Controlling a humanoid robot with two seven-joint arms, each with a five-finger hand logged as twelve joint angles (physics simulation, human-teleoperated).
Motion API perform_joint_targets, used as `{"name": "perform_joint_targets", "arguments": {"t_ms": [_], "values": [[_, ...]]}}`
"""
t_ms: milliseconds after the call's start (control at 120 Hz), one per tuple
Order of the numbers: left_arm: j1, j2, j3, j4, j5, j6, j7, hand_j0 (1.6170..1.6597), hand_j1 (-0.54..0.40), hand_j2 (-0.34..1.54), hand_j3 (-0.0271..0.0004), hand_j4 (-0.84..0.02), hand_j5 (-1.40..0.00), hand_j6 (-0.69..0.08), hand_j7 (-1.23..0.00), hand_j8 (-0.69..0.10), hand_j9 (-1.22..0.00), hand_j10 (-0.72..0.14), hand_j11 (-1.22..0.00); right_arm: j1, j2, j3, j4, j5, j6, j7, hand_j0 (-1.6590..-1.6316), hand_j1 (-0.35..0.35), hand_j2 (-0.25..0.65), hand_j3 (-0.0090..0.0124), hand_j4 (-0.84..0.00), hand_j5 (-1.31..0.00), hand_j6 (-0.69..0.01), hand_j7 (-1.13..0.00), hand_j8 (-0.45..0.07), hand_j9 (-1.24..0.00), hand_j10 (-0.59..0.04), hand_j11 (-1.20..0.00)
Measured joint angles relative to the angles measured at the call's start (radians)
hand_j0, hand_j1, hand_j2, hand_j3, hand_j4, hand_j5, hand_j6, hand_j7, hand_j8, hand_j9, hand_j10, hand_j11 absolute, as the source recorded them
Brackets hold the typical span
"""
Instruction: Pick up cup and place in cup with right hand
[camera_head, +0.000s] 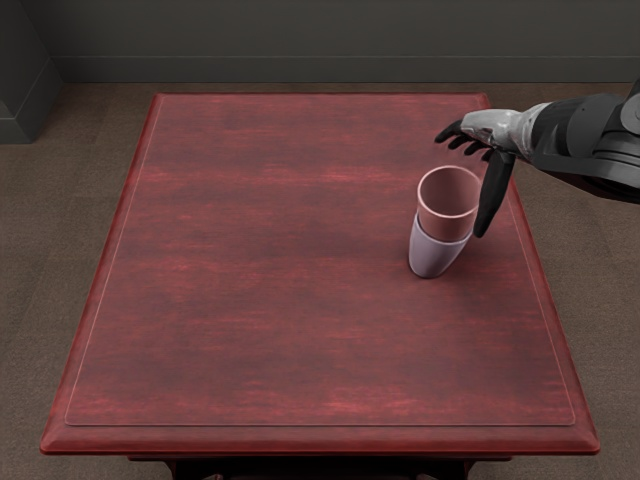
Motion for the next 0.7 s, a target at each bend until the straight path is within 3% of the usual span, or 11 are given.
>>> {"name": "perform_joint_targets", "arguments": {"t_ms": [425, 592, 700], "values": [[0.000, 0.000, 0.000, 0.000, 0.000, 0.000, 0.000, 1.6581, 0.349, 0.00, 0.0000, 0.000, 0.00, 0.000, 0.00, 0.000, 0.00, 0.000, 0.00, 0.000, -0.015, 0.025, -0.001, 0.005, 0.015, 0.000, -1.6580, -0.301, -0.006, 0.0000, -0.043, -0.06, -0.042, -0.06, -0.042, -0.06, -0.044, -0.06], [0.006, 0.000, 0.000, 0.000, 0.000, 0.000, 0.000, 1.6581, 0.349, 0.00, 0.0000, 0.000, 0.00, 0.000, 0.00, 0.000, 0.00, 0.000, 0.00, -0.057, -0.048, 0.141, -0.006, 0.009, 0.034, 0.000, -1.6580, -0.306, -0.006, 0.0000, -0.039, -0.05, -0.039, -0.05, -0.038, -0.05, -0.039, -0.05], [0.008, 0.000, 0.000, 0.000, 0.000, 0.000, 0.000, 1.6581, 0.349, 0.00, 0.0000, 0.000, 0.00, 0.000, 0.00, 0.000, 0.00, 0.000, 0.00, -0.137, -0.058, 0.277, -0.019, 0.010, 0.070, 0.000, -1.6580, -0.308, -0.006, 0.0000, -0.037, -0.05, -0.038, -0.05, -0.037, -0.05, -0.037, -0.05]]}}
